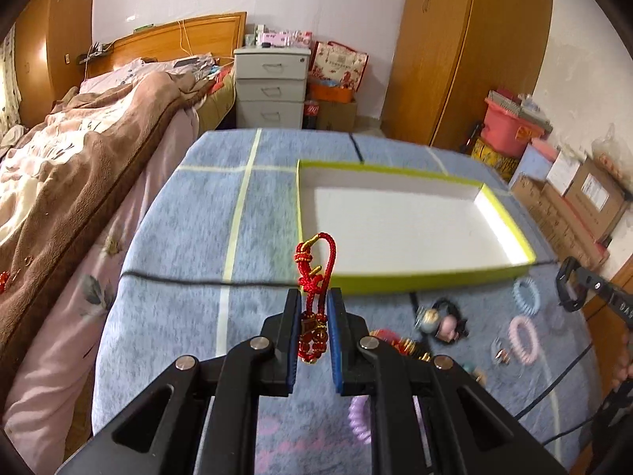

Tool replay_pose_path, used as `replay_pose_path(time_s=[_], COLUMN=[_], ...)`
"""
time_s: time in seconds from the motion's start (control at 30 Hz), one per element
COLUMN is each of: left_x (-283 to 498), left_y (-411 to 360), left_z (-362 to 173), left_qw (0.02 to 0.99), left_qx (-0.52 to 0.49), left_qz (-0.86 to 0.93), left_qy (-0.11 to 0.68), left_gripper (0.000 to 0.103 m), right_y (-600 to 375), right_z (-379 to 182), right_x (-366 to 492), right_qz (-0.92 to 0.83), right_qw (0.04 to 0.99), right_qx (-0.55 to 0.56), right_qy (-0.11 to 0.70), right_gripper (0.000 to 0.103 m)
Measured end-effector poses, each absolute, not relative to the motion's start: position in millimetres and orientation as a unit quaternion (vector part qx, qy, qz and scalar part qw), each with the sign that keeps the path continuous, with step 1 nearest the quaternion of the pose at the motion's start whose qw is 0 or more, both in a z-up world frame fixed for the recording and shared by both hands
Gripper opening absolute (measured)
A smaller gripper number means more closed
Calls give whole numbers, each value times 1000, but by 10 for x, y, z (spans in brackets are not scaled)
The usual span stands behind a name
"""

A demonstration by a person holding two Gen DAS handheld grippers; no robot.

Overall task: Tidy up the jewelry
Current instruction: 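Grasp the red knotted keychain with the left tool while the right tool holds the band, then carry both items into the yellow box and open both tools to release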

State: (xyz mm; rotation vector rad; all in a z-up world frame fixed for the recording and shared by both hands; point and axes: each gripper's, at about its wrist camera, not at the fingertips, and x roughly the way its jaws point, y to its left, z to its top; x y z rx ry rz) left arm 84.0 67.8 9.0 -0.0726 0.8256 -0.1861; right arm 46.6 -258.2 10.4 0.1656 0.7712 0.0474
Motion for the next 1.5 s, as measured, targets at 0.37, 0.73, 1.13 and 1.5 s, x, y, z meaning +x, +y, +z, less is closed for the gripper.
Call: replay_pose_path(time_s=[0.37,0.73,1.13,1.5], left_x=[1359,1838,2109,2166], left_y=[484,278,132,92], left_z=[174,51,-202,-296], left_qw=[907,896,880,875], left_qx=[-50,-62,-53,-49], left_qz=[-122,-129,-122,-122], left_qy=[401,421,455,466], left_gripper=[14,14,14,14], right_y=[-2356,-2292,-2216,-2162], right_z=[244,-13,-225,-292], right_x=[1117,1703,2010,2058], right_qz=[41,28,22,17], right_qw=[927,913,902,900], right_qx=[59,72,66,44], right_qy=[367,400,426,434], right_gripper=[9,9,9,9])
